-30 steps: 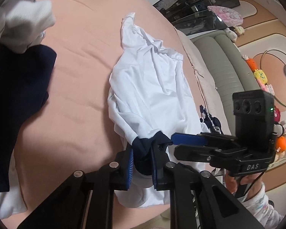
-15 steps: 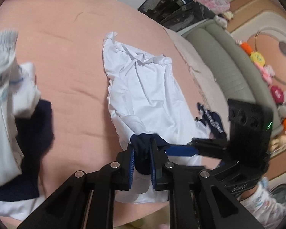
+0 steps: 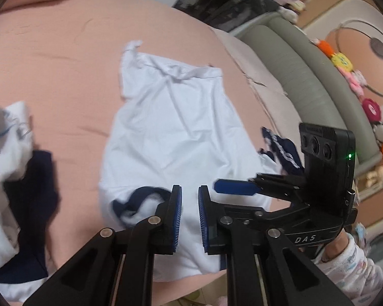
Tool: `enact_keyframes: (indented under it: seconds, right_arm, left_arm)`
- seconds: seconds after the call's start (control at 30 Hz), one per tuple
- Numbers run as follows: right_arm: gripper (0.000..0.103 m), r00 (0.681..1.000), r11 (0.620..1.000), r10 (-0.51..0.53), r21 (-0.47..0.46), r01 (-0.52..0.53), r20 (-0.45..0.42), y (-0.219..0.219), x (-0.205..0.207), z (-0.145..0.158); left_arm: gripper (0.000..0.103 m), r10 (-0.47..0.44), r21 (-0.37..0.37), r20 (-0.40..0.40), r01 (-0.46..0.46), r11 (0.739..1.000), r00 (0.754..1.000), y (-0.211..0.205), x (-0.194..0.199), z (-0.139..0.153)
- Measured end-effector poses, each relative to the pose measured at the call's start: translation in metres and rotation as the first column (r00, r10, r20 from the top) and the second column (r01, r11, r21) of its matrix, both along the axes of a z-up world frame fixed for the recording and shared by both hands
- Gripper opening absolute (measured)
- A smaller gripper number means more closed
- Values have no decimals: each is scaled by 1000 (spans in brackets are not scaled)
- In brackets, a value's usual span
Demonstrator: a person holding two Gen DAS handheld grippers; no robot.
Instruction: Fold clothes
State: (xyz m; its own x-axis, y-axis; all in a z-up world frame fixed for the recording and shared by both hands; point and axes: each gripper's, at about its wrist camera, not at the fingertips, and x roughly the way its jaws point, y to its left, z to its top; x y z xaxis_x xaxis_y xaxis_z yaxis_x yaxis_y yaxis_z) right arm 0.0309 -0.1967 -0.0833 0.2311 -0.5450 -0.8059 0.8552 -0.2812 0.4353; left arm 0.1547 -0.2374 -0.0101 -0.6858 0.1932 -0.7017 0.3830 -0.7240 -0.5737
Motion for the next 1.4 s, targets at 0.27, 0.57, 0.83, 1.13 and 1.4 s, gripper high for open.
enact_keyframes:
  seconds: [0.27,0.57,0.83,1.13,1.4]
  right_arm:
    - [51,999,999,-29,35,29,13,-12,-3,-8]
    - [50,999,994,26,105,-24,-21,-35,10,-20]
    - [29,995,991,83,107,-78,-47,-44,16,-21]
    - [4,995,991,82,108,-75,-59,-44,26,-22]
    - [6,998,996,23,86,-28,52,-27,3,-2]
  left_arm:
    - [32,54,-9,132,-54,999,990,-8,13,-24]
    - [47,121,-44,259,-113,993,958,-11,10,-56]
    - [17,196,36,202,-208,978,960,-18,18,-63]
    - [10,195,94,112,-206,974,974,-12,21,-45]
    - [10,175,93,44,-178,980,984,-2,15,-21]
